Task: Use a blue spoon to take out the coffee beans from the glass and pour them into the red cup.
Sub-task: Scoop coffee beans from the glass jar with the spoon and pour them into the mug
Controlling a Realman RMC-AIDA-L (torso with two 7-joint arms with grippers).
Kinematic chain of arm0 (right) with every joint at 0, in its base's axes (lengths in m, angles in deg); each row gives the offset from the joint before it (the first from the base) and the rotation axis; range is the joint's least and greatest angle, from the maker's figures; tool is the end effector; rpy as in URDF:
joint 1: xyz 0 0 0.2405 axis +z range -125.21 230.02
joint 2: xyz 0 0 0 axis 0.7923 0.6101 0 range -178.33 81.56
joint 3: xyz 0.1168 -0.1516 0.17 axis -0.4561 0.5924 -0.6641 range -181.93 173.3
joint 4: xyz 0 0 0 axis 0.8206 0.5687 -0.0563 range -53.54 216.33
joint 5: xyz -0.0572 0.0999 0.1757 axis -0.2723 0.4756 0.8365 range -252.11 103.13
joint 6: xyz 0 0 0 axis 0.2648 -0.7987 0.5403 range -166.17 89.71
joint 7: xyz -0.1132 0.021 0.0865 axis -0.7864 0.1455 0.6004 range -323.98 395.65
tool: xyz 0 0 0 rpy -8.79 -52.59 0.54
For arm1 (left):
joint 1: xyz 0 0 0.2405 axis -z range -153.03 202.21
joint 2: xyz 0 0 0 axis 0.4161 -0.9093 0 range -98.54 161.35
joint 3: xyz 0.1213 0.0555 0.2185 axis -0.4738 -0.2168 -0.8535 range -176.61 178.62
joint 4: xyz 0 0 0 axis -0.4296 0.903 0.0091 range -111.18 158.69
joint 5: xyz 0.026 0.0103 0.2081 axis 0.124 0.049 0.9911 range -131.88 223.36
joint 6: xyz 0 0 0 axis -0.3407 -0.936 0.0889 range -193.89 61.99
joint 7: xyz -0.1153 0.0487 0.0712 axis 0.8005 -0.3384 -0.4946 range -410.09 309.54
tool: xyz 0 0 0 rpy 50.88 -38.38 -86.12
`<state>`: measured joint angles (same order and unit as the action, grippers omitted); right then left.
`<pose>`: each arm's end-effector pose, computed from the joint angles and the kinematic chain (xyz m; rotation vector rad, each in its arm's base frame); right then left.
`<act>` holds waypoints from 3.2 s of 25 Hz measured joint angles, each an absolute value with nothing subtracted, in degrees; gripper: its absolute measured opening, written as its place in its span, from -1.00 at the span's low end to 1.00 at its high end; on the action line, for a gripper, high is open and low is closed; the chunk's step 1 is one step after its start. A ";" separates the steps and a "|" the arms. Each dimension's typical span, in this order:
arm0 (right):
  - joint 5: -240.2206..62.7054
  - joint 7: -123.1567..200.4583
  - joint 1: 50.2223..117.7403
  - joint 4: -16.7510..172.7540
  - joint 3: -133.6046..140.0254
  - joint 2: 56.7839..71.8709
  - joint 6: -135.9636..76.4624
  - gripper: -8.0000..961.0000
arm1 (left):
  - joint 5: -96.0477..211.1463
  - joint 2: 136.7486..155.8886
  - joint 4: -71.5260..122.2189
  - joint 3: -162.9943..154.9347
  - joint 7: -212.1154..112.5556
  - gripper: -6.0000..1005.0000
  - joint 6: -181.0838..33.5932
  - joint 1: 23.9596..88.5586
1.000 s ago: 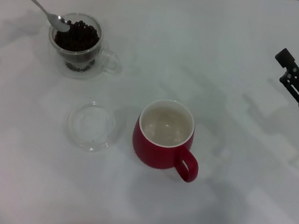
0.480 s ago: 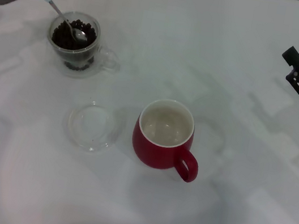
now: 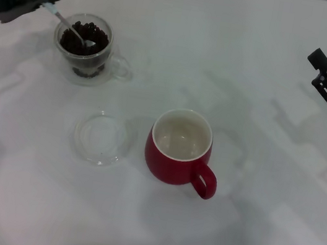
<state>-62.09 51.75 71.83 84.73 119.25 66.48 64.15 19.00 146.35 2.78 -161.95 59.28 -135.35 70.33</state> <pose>0.3205 0.2428 0.0135 -1.9476 0.1181 0.9756 -0.2976 0.3965 0.0113 -1.9732 -1.6456 -0.8439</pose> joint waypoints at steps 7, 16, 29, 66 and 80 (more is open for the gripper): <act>-62.12 51.75 71.72 84.92 119.25 66.39 64.15 0.47 | 9.40 145.63 6.75 -161.95 59.40 -0.74 -135.94 63.79; -62.27 51.65 71.71 85.35 119.25 66.34 64.15 0.47 | 4.15 144.49 10.71 -161.79 60.44 -0.74 -138.57 59.79; -62.09 51.31 71.70 85.42 119.25 66.31 63.83 0.47 | -0.66 144.52 10.68 -161.84 60.46 -0.74 -145.64 57.19; -61.84 48.27 71.54 83.84 119.71 66.57 63.11 0.47 | 18.91 147.28 13.83 -161.94 54.32 -0.74 -157.44 65.99; -61.84 48.23 68.43 82.78 119.57 66.57 63.90 0.47 | 26.00 148.08 13.30 -161.95 48.91 -0.74 -154.00 73.42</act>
<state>-61.84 48.23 68.43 82.78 119.57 66.57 63.90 26.00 148.08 13.30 -161.95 48.91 -154.00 73.42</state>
